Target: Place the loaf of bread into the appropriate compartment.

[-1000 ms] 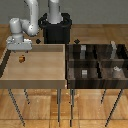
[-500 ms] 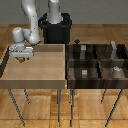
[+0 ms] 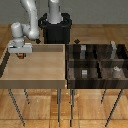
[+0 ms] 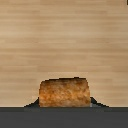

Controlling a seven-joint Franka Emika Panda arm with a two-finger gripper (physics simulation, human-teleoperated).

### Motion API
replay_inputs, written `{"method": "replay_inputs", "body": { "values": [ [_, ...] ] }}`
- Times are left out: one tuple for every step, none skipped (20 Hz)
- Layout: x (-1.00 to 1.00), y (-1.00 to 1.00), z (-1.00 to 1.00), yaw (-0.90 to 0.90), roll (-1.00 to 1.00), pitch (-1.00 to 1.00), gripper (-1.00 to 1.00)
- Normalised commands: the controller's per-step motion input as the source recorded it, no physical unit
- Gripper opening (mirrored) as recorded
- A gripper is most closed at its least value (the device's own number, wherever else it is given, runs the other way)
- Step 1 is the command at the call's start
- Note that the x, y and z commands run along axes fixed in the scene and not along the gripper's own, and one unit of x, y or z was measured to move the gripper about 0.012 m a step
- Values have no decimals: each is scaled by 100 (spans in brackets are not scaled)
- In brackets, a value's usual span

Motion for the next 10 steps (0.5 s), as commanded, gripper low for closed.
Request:
{"method": "replay_inputs", "body": {
  "values": [
    [0,0,100,0,0,0,-100],
    [0,0,100,0,0,0,-100],
    [0,0,100,0,0,0,-100],
    [0,0,100,0,0,0,-100],
    [0,0,100,0,0,0,-100],
    [0,0,100,0,0,0,-100],
    [0,0,100,0,0,0,-100],
    [0,0,100,0,0,0,-100],
    [0,50,100,0,0,0,-100],
    [0,0,0,0,0,0,-100]
  ]
}}
